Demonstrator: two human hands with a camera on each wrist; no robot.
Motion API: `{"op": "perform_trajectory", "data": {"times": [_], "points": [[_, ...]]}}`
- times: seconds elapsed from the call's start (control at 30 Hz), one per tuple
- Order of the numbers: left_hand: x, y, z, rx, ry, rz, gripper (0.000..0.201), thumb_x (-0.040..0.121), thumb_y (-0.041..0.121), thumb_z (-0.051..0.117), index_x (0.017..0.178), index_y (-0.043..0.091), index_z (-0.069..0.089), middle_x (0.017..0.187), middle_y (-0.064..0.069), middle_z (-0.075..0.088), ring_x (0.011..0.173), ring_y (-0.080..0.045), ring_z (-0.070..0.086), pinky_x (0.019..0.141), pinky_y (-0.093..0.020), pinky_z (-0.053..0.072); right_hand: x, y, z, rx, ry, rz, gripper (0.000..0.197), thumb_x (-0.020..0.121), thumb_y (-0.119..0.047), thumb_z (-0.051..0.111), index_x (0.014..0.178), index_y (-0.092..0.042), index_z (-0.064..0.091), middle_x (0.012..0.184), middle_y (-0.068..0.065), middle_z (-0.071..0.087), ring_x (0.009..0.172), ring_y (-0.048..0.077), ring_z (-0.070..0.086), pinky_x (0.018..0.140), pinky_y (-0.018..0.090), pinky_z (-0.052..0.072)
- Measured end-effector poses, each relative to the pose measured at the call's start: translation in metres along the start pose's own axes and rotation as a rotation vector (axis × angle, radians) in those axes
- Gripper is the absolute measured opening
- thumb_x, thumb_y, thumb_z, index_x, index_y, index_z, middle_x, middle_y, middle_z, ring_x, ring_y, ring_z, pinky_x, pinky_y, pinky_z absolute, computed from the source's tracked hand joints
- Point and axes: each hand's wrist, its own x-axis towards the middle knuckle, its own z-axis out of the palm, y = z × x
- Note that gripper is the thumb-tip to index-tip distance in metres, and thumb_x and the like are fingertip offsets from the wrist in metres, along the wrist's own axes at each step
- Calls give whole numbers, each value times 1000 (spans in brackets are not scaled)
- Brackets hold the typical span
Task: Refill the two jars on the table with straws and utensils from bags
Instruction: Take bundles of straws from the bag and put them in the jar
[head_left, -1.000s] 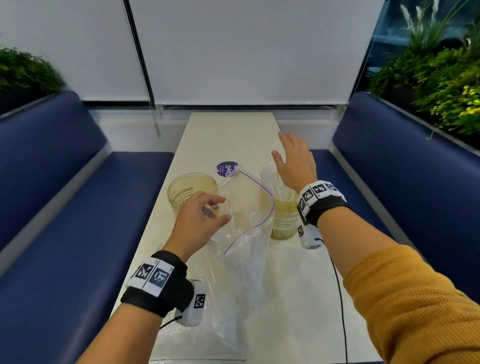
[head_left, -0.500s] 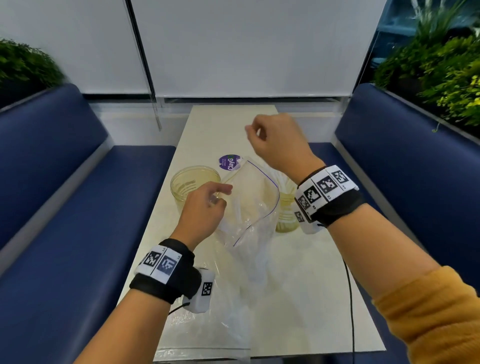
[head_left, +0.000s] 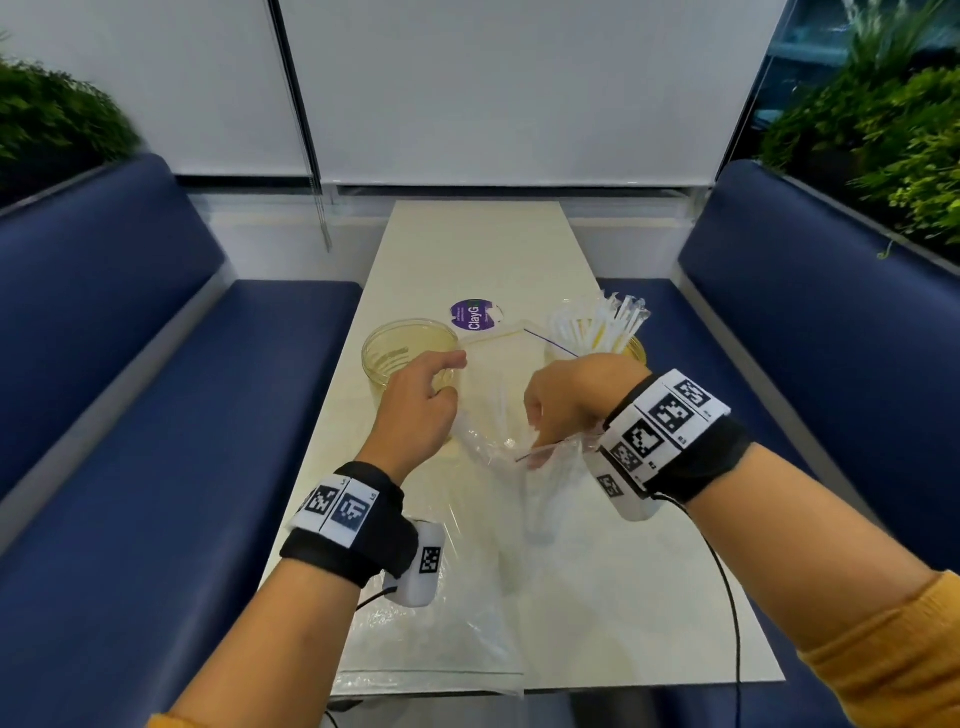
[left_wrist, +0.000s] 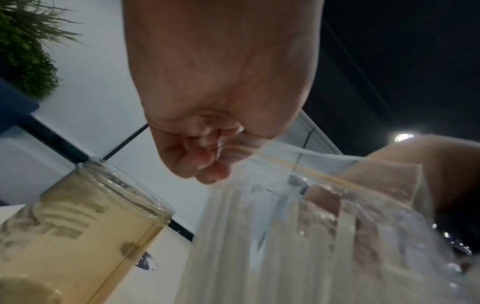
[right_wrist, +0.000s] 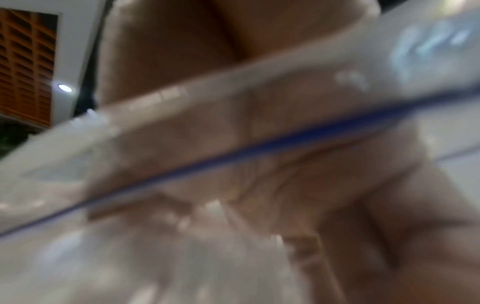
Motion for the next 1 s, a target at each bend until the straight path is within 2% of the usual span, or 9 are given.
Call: {"op": "perform_trajectory", "data": {"times": [0.1,0.2,0.33,0.53,0.63,0.73,0.87,0.93,1.0], "points": [[-3,2,3,-39,-26,-3,48,93,-1,48,136,18,59,142,7,55,123,-8,51,110,-28,40,1,-2,6,41,88,-19,37,78,-43,82,100,-14,74,97,2,76,75,18,73,79,36,61],[-5,4,7,-26,-51,47,42,93,13,64,134,23,60,135,11,58,96,-3,56,87,-10,42,3,-7,3,110,138,0,32,81,-32,81,103,-11,72,96,4,76,67,16,72,70,30,60],[-10,5,10,41,-110,104,57,82,41,79,133,26,58,130,13,59,111,-7,54,90,-21,41,3,-12,-9,162,229,37,42,81,-25,82,116,-8,65,106,8,71,88,24,73,83,37,60],[-12,10,20,0,-151,91,90,56,70,83,130,27,55,128,14,57,114,-5,57,90,-25,46,-7,-17,-42,212,390,27,19,83,-13,80,92,-8,64,72,3,59,62,23,69,76,35,62],[-8,15,32,-21,-84,116,74,53,71,80,110,30,59,112,12,62,99,-7,60,76,-23,49,-12,-25,-53,190,497,-13,26,83,-10,79,72,-14,56,70,2,56,60,19,62,73,33,60],[-4,18,43,-110,8,101,61,55,68,72,101,30,62,104,6,67,88,-14,62,75,-34,55,-11,-29,-56,205,520,-38,24,82,-6,77,71,-13,58,70,4,59,58,19,65,68,33,62],[-2,20,50,-124,46,113,27,68,54,73,81,37,56,84,-7,66,68,-21,57,63,-35,48,-9,-26,-51,364,524,-117,12,84,-15,79,90,-11,69,73,3,66,51,16,71,52,26,59],[4,19,51,-102,70,97,21,83,41,73,74,30,57,66,-6,62,52,-14,51,53,-31,41,-4,-24,-46,479,557,-185,31,80,-33,83,101,-15,69,89,0,67,60,14,71,51,21,50],[10,17,52,-125,92,76,15,93,31,67,80,26,63,60,6,60,46,0,50,49,-17,36,-2,-21,-42,540,610,-222,51,75,-49,83,111,-16,68,92,-7,59,75,10,62,58,20,42]]}}
